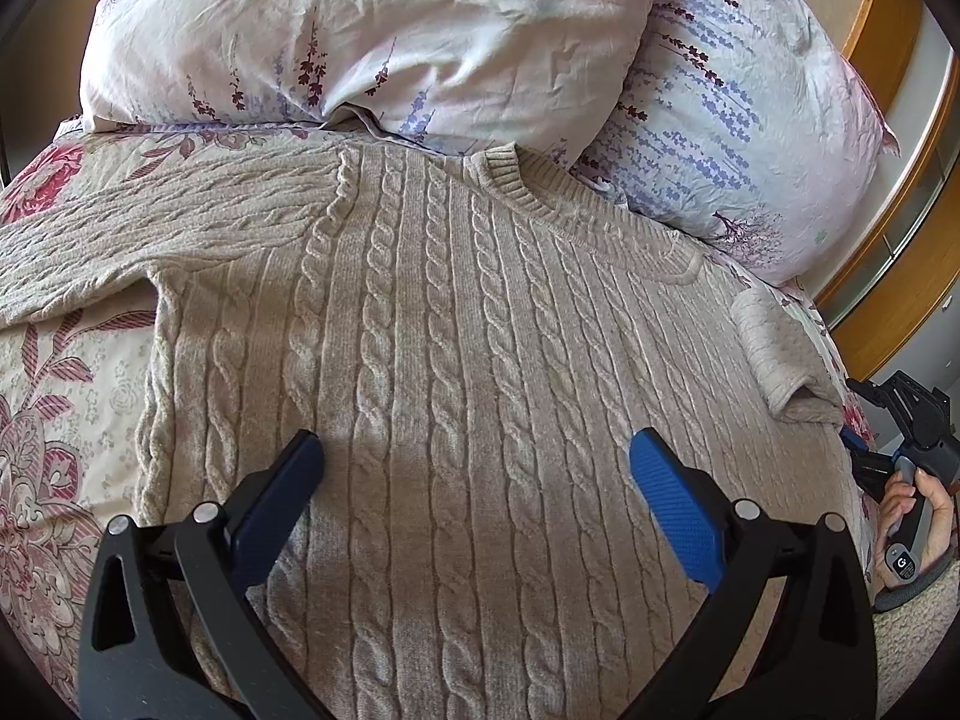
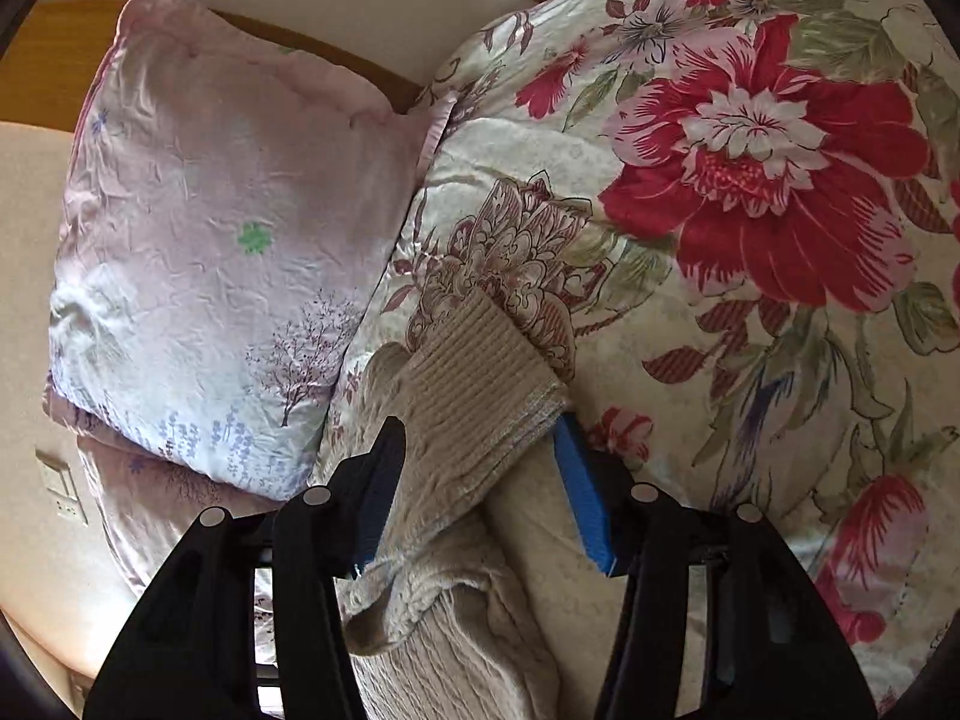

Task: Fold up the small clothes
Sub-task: 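Carry the held sleeve across the sweater body toward the collar with the right gripper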

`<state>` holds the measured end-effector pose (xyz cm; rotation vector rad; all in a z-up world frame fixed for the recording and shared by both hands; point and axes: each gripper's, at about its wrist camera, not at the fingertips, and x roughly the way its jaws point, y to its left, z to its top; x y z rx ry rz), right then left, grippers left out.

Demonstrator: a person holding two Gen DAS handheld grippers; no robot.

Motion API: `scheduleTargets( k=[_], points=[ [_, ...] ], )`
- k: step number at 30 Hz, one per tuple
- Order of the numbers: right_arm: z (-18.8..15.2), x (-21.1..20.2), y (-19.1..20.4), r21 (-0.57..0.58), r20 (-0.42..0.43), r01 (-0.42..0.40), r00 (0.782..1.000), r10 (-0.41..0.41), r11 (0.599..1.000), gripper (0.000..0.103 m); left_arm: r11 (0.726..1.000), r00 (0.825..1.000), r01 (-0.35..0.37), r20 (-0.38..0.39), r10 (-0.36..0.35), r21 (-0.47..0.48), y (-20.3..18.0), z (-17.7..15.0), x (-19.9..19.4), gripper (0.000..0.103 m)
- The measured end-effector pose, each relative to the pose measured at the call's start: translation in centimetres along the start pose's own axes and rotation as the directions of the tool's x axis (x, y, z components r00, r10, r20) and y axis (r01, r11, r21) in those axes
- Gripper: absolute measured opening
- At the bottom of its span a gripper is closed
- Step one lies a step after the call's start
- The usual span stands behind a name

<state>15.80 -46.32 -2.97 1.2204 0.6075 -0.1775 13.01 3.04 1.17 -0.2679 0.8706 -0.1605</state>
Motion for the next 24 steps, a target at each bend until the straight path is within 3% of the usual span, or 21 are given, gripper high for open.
scheduleTargets(
  k=[2,5,8,11,14,18,24],
  points=[
    [0.3,1.1,0.3,-0.003,-0.015,-0.007,1.0,0.007,1.0,0.017,1.0,1.0,0.001,0.0,-0.001,-0.001,0.0,0.0,0.0,0.101],
    [0.0,0.7,1.9,-0.075,0.025,-0.029,0.999,0.031,0.997,0.013,1.0,1.0,0.005,0.002,-0.005,-0.005,0.0,0.0,-0.1,0.101],
    [-1.3,-0.4,6.6,-0.198,0.017,-0.158,0.986,0.165,0.967,0.012,1.0,1.0,0.012,0.005,-0.012,-0.012,0.0,0.0,-0.1,0.101],
    [-4.1,-0.7,11.9,-0.32,-0.06,-0.29,0.956,0.286,0.902,0.012,1.0,1.0,0.018,0.007,-0.018,-0.018,0.1,0.1,-0.2,0.101],
    [-7.8,0.8,16.3,-0.395,-0.193,-0.398,0.917,0.349,0.828,0.012,0.999,1.0,0.024,0.011,-0.024,-0.024,0.2,0.0,-0.3,0.101],
    [-13.7,5.1,19.5,-0.422,-0.376,-0.476,0.866,0.329,0.772,0.012,0.998,0.999,0.046,0.022,-0.045,-0.043,0.4,-0.2,-0.3,0.101],
    [-21.6,11.6,20.3,-0.401,-0.568,-0.48,0.798,0.2,0.78,0.012,0.985,0.989,0.138,0.063,-0.131,-0.107,1.5,-0.6,-0.5,0.101]
  ],
)
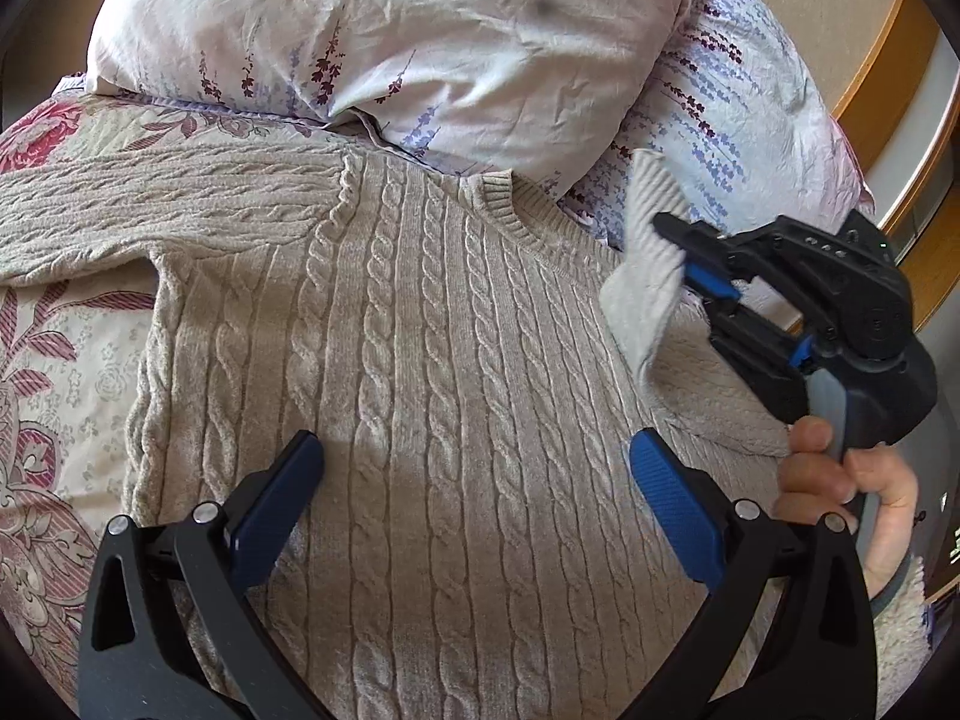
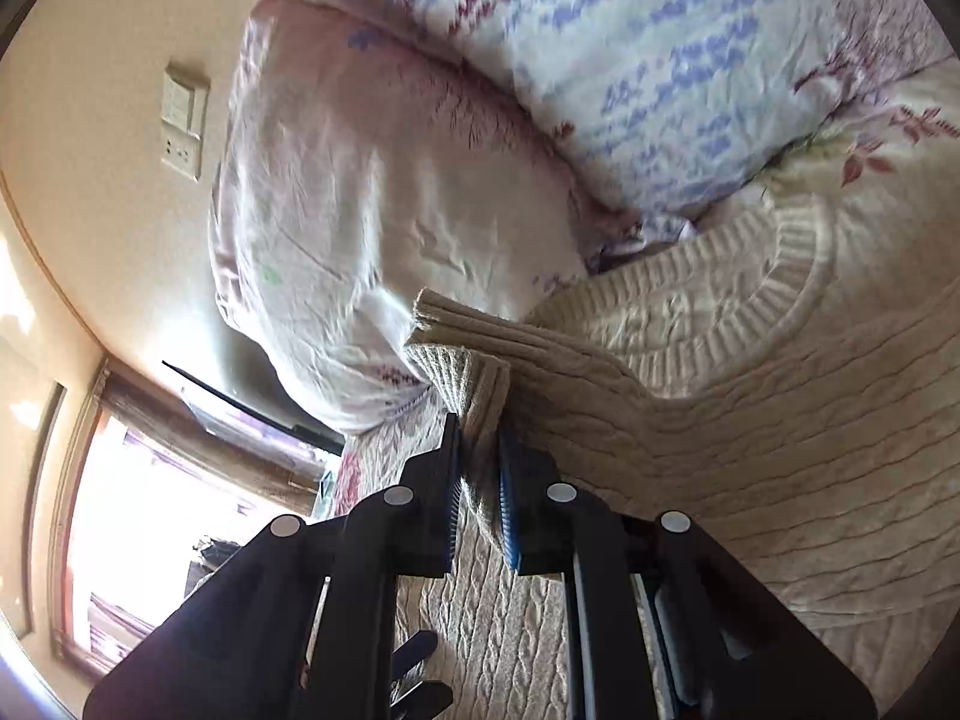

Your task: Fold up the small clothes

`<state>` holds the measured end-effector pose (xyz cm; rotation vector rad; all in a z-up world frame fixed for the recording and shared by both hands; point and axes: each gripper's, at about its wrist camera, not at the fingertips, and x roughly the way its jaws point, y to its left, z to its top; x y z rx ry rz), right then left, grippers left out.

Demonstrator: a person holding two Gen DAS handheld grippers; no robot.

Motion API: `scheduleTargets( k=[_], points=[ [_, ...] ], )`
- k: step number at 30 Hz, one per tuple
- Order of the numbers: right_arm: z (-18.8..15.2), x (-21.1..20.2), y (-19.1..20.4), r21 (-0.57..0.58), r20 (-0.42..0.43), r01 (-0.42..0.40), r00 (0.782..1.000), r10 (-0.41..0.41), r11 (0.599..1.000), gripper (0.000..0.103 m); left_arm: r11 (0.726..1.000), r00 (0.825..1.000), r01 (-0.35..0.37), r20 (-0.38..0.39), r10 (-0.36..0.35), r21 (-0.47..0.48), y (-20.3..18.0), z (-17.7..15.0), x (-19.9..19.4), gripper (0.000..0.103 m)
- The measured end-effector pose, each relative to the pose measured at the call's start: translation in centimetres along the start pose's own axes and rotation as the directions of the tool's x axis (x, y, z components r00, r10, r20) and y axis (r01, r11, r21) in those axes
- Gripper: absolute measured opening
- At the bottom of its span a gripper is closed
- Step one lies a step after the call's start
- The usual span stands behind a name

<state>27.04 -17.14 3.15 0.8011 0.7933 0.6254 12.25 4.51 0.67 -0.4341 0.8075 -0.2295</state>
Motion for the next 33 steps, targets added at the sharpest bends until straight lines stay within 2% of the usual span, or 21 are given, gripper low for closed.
scheduleTargets(
  k=[4,7,9,10,11,12,14,15,17,19,20,21,25,28,30,33],
  points=[
    [-1.4,3.8,0.0,0.016,-0.09,0.04,0.995,-0.038,0.999,0.012,0.998,0.997,0.059,0.046,-0.058,-0.032,0.7,0.2,-1.2,0.101],
    [-2.2,5.5,-0.6,0.04,-0.144,0.077,0.987,-0.071,0.996,0.013,0.999,0.994,0.039,0.098,-0.037,-0.017,1.5,0.7,-3.7,0.101],
    [-2.5,5.7,-0.3,0.031,-0.148,0.088,0.986,-0.083,0.996,0.014,0.999,0.991,0.01,0.134,-0.005,-0.042,3.0,1.5,-5.4,0.101],
    [-2.6,5.8,0.1,0.025,-0.161,0.077,0.984,-0.073,0.997,0.021,0.998,0.989,-0.011,0.145,0.019,-0.056,4.0,2.0,-6.1,0.101],
    [-2.7,5.9,0.8,0.024,-0.178,0.05,0.983,-0.045,0.998,0.037,0.997,0.987,-0.038,0.154,0.049,-0.069,4.9,2.4,-6.8,0.101],
    [-2.9,5.6,1.6,0.017,-0.189,0.018,0.982,-0.015,1.0,0.047,0.995,0.984,-0.057,0.164,0.069,-0.078,5.9,2.8,-7.4,0.101],
    [-2.9,4.3,2.9,-0.016,-0.198,-0.012,0.98,0.009,1.0,0.091,0.992,0.981,-0.077,0.171,0.093,-0.1,8.1,3.3,-8.5,0.101],
    [-3.2,3.4,3.7,-0.041,-0.192,-0.024,0.981,0.016,0.999,0.095,0.988,0.98,-0.091,0.168,0.112,-0.125,9.2,3.5,-9.0,0.101],
    [-3.6,1.3,4.9,-0.111,-0.182,0.012,0.983,-0.032,0.994,0.098,0.974,0.977,-0.111,0.158,0.144,-0.199,11.7,3.6,-9.7,0.101],
    [-4.4,-0.8,5.3,-0.156,-0.162,0.138,0.973,-0.163,0.978,0.102,0.959,0.978,-0.091,0.158,0.137,-0.269,14.0,3.4,-10.4,0.101],
    [-4.8,-1.8,5.1,-0.162,-0.148,0.18,0.968,-0.204,0.97,0.102,0.949,0.978,-0.103,0.143,0.151,-0.297,15.0,3.4,-10.7,0.101],
    [-5.2,-2.8,4.8,-0.164,-0.126,0.19,0.969,-0.212,0.968,0.102,0.941,0.979,-0.113,0.128,0.161,-0.318,15.8,3.5,-10.8,0.101],
    [-6.7,-5.3,3.4,-0.22,-0.042,0.152,0.985,-0.165,0.964,0.102,0.92,0.988,-0.073,0.098,0.12,-0.386,18.3,3.9,-10.8,0.101],
    [-7.2,-4.9,2.9,-0.196,-0.051,0.062,0.996,-0.073,0.979,0.102,0.891,0.988,-0.065,0.093,0.119,-0.45,20.0,4.5,-10.5,0.1],
    [-7.3,-4.8,3.3,-0.204,-0.084,0.028,0.995,-0.046,0.978,0.102,0.865,0.99,-0.052,0.087,0.109,-0.498,21.1,4.6,-10.1,0.09],
    [-7.6,-4.5,4.2,-0.258,-0.069,0.077,0.993,-0.098,0.963,0.102,0.824,0.988,-0.034,0.104,0.112,-0.566,22.1,5.0,-10.1,0.078]
  ],
)
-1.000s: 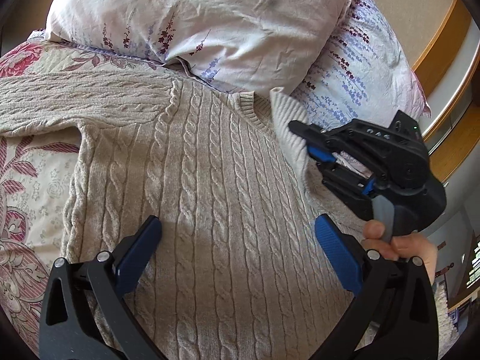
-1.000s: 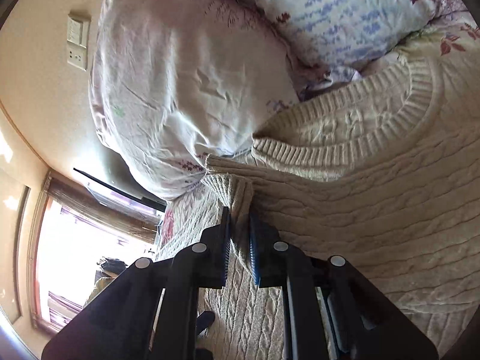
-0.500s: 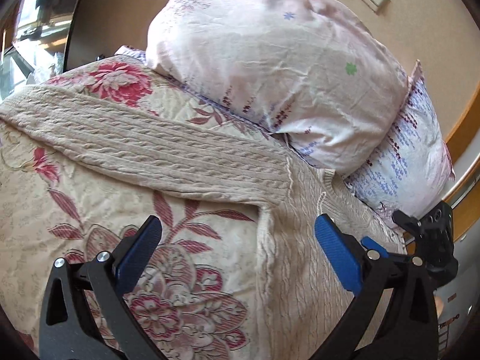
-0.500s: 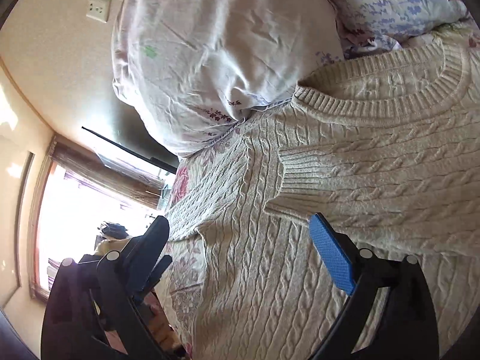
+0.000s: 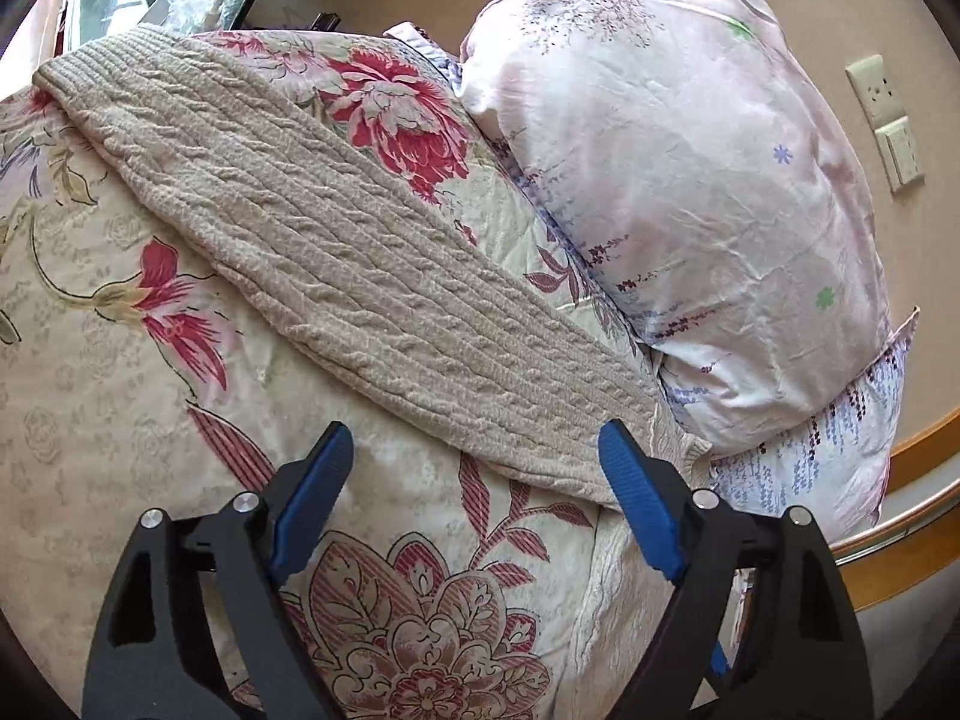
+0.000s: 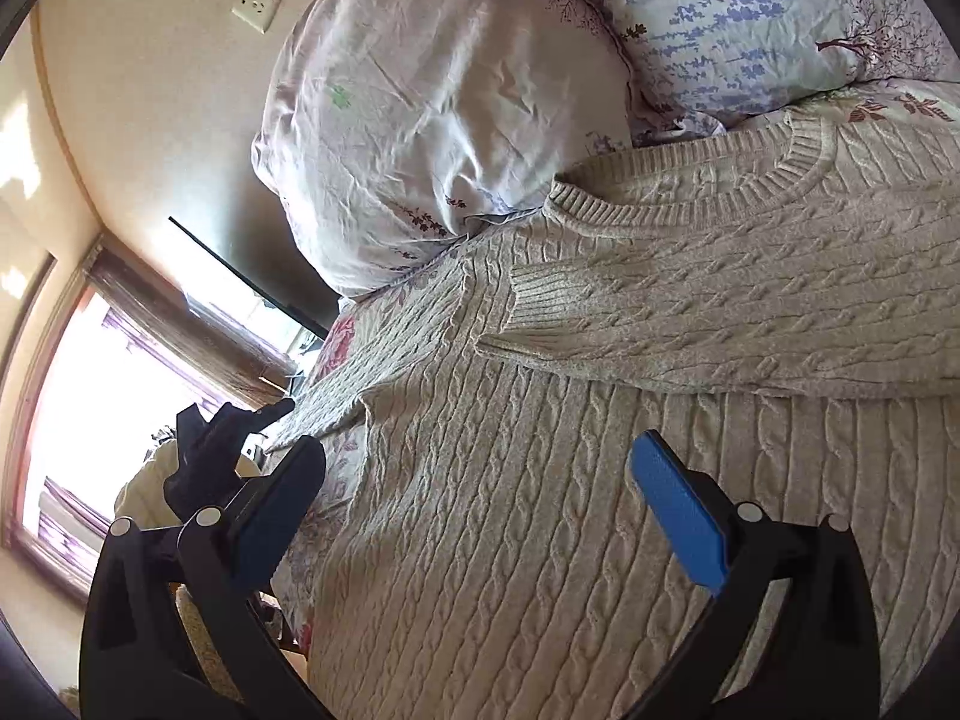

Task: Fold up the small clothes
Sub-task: 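Grasp the other sleeve cuff with the left gripper and lift it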

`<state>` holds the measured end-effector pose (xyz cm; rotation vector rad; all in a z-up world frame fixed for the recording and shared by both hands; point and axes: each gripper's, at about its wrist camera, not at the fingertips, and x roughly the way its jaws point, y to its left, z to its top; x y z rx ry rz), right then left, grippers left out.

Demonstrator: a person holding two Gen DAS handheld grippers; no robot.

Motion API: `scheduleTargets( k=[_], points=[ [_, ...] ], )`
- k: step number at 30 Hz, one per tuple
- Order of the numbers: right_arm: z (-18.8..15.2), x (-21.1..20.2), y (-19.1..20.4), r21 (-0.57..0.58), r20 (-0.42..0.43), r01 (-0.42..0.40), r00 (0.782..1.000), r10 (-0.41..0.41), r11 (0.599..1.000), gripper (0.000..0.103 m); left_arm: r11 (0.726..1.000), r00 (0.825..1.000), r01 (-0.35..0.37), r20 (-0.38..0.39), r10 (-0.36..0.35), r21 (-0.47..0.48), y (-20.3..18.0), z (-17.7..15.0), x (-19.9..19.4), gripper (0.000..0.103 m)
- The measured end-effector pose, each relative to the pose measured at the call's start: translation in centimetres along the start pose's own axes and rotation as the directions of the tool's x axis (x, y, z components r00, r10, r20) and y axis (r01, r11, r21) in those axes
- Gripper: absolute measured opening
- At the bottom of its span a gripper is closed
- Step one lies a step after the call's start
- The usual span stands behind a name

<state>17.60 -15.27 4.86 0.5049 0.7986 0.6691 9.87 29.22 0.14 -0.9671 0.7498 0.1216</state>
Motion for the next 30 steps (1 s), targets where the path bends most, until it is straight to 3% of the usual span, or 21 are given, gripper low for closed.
scheduleTargets(
  k=[1,4,6,9,12,13,14,17,21,25,28,30],
  points=[
    [0.0,0.0,0.1,-0.009,-0.001,0.007,1.0,-0.007,1.0,0.102,0.999,1.0,0.014,0.009,-0.013,-0.041,0.4,0.3,0.0,0.076],
    [-0.2,0.1,0.0,-0.002,-0.008,-0.007,1.0,0.007,1.0,0.102,0.989,0.999,0.027,0.026,-0.023,-0.144,1.8,1.4,0.0,0.057],
    [-0.2,0.3,-0.1,0.002,-0.007,-0.008,1.0,0.008,1.0,0.102,0.982,1.0,0.014,0.029,-0.009,-0.186,2.6,2.2,0.1,0.04],
    [-0.2,0.1,0.2,-0.017,0.003,0.01,1.0,-0.01,1.0,0.102,0.975,0.999,-0.004,0.038,0.012,-0.223,3.4,3.2,0.1,0.028],
    [-0.2,0.2,0.7,-0.039,0.002,0.016,1.0,-0.016,0.999,0.102,0.973,0.997,-0.032,0.063,0.048,-0.229,3.3,4.4,0.0,0.025],
    [-0.2,0.2,0.8,-0.046,0.003,0.021,1.0,-0.021,0.999,0.102,0.974,0.996,-0.033,0.071,0.05,-0.223,3.0,4.9,0.0,0.02],
    [-0.2,0.2,0.9,-0.051,0.006,0.026,1.0,-0.025,0.998,0.102,0.977,0.996,-0.031,0.08,0.049,-0.209,2.4,5.3,0.0,0.008],
    [-0.2,0.0,1.1,-0.065,0.017,0.037,0.999,-0.036,0.997,0.102,0.994,0.993,-0.002,0.121,0.015,-0.109,-1.0,6.1,-0.6,0.007],
    [-0.1,-0.5,1.2,-0.079,0.052,0.059,0.997,-0.055,0.995,0.102,0.992,0.985,0.113,0.127,-0.12,0.06,-7.9,5.5,-0.7,0.007],
    [0.0,-1.3,0.9,-0.076,0.11,0.09,0.991,-0.081,0.993,0.102,0.937,0.957,0.267,0.047,-0.285,0.225,-15.4,2.2,0.8,0.006],
    [0.3,-2.3,0.4,-0.065,0.171,0.128,0.979,-0.115,0.99,0.102,0.871,0.923,0.38,-0.066,-0.379,0.313,-19.9,-2.1,2.8,0.006],
    [0.5,-3.3,0.0,-0.048,0.222,0.156,0.965,-0.142,0.987,0.102,0.827,0.901,0.435,-0.16,-0.404,0.357,-22.2,-5.6,4.7,0.006]
  ],
)
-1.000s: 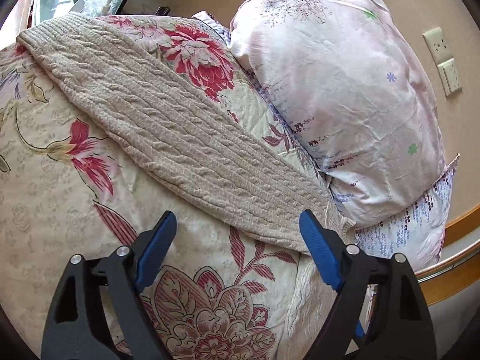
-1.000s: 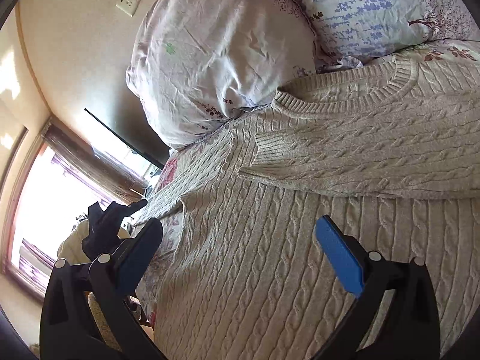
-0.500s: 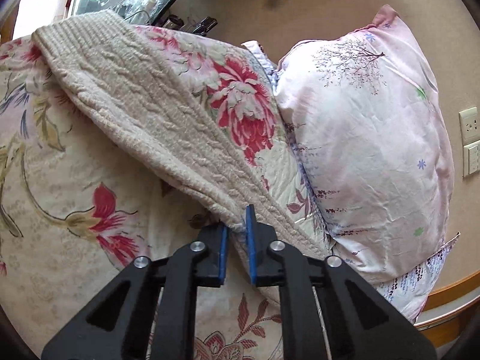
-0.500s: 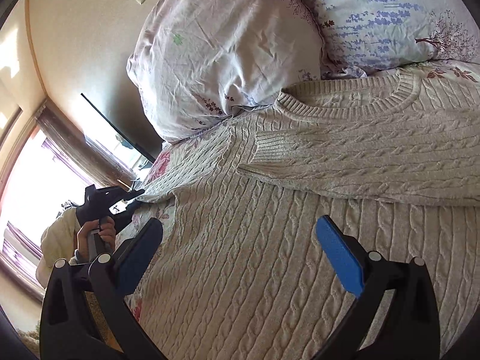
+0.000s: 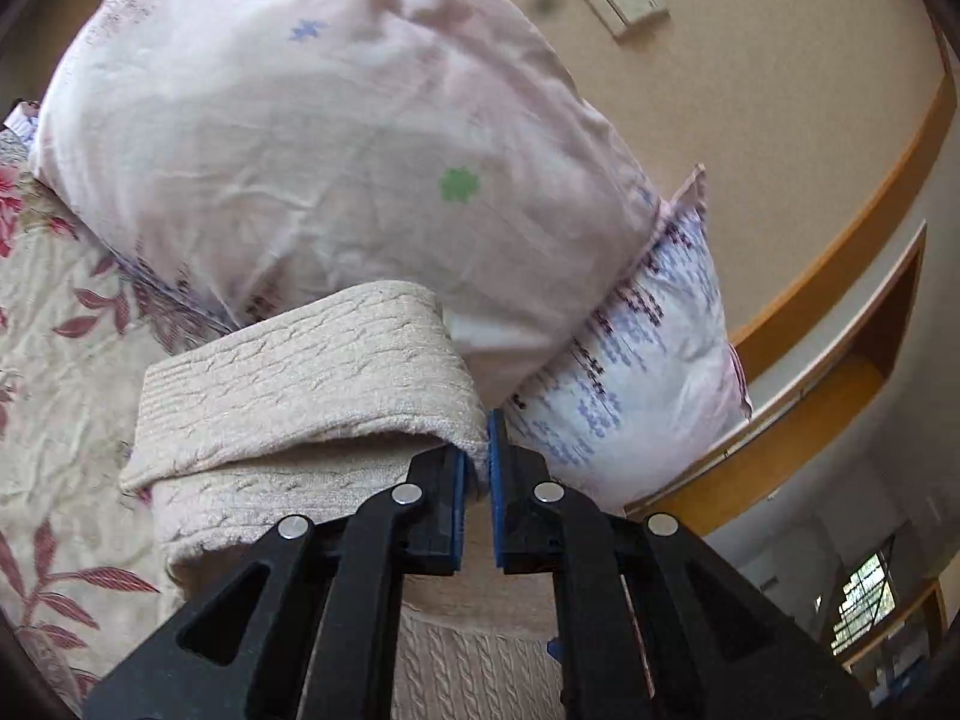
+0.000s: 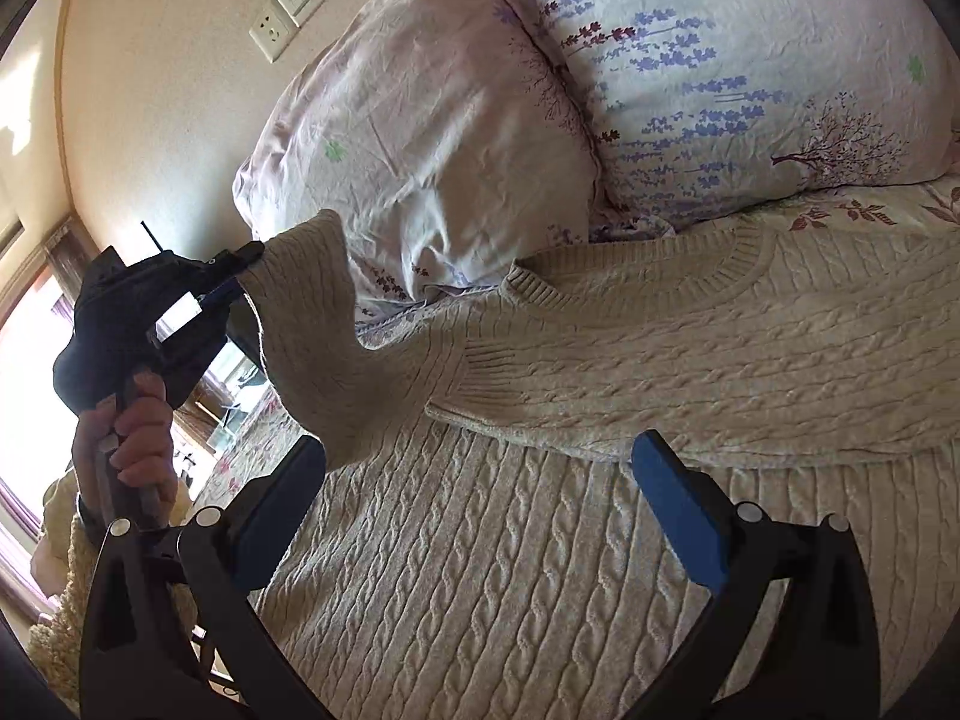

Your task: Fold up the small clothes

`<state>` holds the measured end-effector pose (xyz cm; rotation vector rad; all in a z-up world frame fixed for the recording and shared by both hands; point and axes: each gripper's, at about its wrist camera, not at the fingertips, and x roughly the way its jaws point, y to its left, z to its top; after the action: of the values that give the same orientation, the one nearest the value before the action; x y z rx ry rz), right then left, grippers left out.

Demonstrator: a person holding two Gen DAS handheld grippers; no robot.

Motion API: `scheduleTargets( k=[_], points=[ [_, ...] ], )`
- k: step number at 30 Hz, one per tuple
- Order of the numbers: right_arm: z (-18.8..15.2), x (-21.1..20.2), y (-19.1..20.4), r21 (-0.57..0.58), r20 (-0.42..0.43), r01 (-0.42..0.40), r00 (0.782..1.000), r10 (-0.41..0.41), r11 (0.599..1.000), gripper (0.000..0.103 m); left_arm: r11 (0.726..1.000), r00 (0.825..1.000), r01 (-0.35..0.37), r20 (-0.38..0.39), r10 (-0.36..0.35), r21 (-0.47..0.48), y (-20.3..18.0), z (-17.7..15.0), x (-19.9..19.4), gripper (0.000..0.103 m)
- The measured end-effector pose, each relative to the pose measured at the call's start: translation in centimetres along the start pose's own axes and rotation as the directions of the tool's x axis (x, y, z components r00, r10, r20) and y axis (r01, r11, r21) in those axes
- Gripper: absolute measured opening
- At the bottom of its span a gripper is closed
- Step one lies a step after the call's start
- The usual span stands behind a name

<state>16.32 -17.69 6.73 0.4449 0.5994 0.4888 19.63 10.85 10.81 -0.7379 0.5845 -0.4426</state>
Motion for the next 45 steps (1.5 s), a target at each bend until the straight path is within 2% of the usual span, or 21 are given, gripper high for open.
scheduleTargets(
  k=[3,7,10,12,13,14,15,17,22,25,26,27,28,29,30,34,39,40,42,44,45],
  points=[
    [0.5,-1.0,-1.3,0.039,0.059,0.039,0.997,-0.042,0.998,0.102,0.997,0.99,0.005,-0.14,0.005,0.073,-1.7,-4.3,4.7,0.007],
    [1.0,-1.4,-3.1,0.115,0.079,0.042,0.996,-0.051,0.992,0.102,0.993,0.953,-0.069,-0.289,0.095,0.099,-0.4,-9.2,9.2,0.008],
    [1.1,-1.2,-3.9,0.149,0.065,0.042,0.997,-0.052,0.988,0.102,0.992,0.926,-0.1,-0.357,0.12,0.074,0.9,-10.7,10.0,0.021],
    [1.0,-1.0,-3.9,0.157,0.051,0.039,0.998,-0.048,0.987,0.102,0.995,0.93,-0.092,-0.356,0.096,0.028,1.5,-10.6,9.3,0.04],
    [0.9,-1.0,-3.9,0.157,0.049,0.041,0.998,-0.049,0.987,0.102,0.996,0.937,-0.092,-0.338,0.088,0.003,2.0,-10.4,8.5,0.046],
    [0.9,-1.0,-3.8,0.155,0.048,0.044,0.997,-0.052,0.987,0.102,0.995,0.947,-0.098,-0.309,0.085,-0.026,2.4,-9.9,7.6,0.057],
    [0.8,-1.0,-3.8,0.152,0.048,0.045,0.997,-0.053,0.987,0.102,0.993,0.957,-0.107,-0.278,0.088,-0.055,2.8,-9.3,6.8,0.061],
    [0.8,-1.0,-3.6,0.15,0.048,0.048,0.997,-0.056,0.988,0.102,0.986,0.967,-0.123,-0.236,0.093,-0.116,3.8,-8.2,5.8,0.061],
    [0.7,-1.2,-3.7,0.16,0.055,0.058,0.996,-0.068,0.985,0.102,0.944,0.977,-0.172,-0.174,0.126,-0.283,6.9,-6.6,4.2,0.061],
    [0.7,-1.4,-3.9,0.171,0.059,0.058,0.996,-0.068,0.984,0.102,0.925,0.98,-0.179,-0.145,0.137,-0.336,7.4,-6.0,4.3,0.055],
    [0.7,-1.4,-3.9,0.174,0.058,0.053,0.996,-0.064,0.983,0.102,0.92,0.981,-0.175,-0.141,0.132,-0.351,7.4,-5.8,4.6,0.047],
    [0.8,-1.5,-4.0,0.177,0.059,0.05,0.996,-0.061,0.983,0.102,0.918,0.982,-0.171,-0.139,0.129,-0.359,7.3,-5.6,4.9,0.03],
    [0.8,-1.6,-4.0,0.178,0.064,0.05,0.996,-0.062,0.983,0.102,0.92,0.984,-0.16,-0.136,0.118,-0.359,7.2,-5.3,5.3,0.023],
    [0.8,-1.8,-4.0,0.178,0.072,0.05,0.995,-0.063,0.983,0.102,0.923,0.984,-0.155,-0.136,0.113,-0.352,6.6,-5.0,6.0,0.005],
    [0.8,-2.1,-4.0,0.178,0.083,0.048,0.995,-0.064,0.983,0.102,0.928,0.986,-0.143,-0.135,0.102,-0.345,6.1,-4.9,6.5,0.0],
    [1.0,-2.5,-4.2,0.183,0.095,0.046,0.993,-0.064,0.982,0.102,0.948,0.985,-0.124,-0.155,0.081,-0.293,3.6,-4.9,8.3,0.0],
    [1.0,-2.3,-5.5,0.25,0.07,0.038,0.996,-0.057,0.968,0.102,0.948,0.966,-0.185,-0.223,0.128,-0.257,2.7,-6.7,7.1,0.002],
    [1.0,-2.2,-5.6,0.254,0.065,0.039,0.996,-0.057,0.966,0.102,0.943,0.963,-0.209,-0.224,0.152,-0.26,2.9,-7.0,6.3,0.004],
    [0.9,-2.0,-5.4,0.247,0.056,0.037,0.997,-0.052,0.968,0.102,0.927,0.957,-0.239,-0.231,0.174,-0.29,3.8,-7.4,4.8,0.023],
    [0.9,-1.8,-5.0,0.224,0.05,0.042,0.997,-0.055,0.974,0.102,0.908,0.953,-0.251,-0.251,0.171,-0.334,4.8,-7.7,4.1,0.032],
    [0.9,-1.8,-4.7,0.213,0.05,0.044,0.997,-0.056,0.976,0.102,0.902,0.949,-0.253,-0.27,0.162,-0.349,5.1,-7.8,4.3,0.032]
  ],
)
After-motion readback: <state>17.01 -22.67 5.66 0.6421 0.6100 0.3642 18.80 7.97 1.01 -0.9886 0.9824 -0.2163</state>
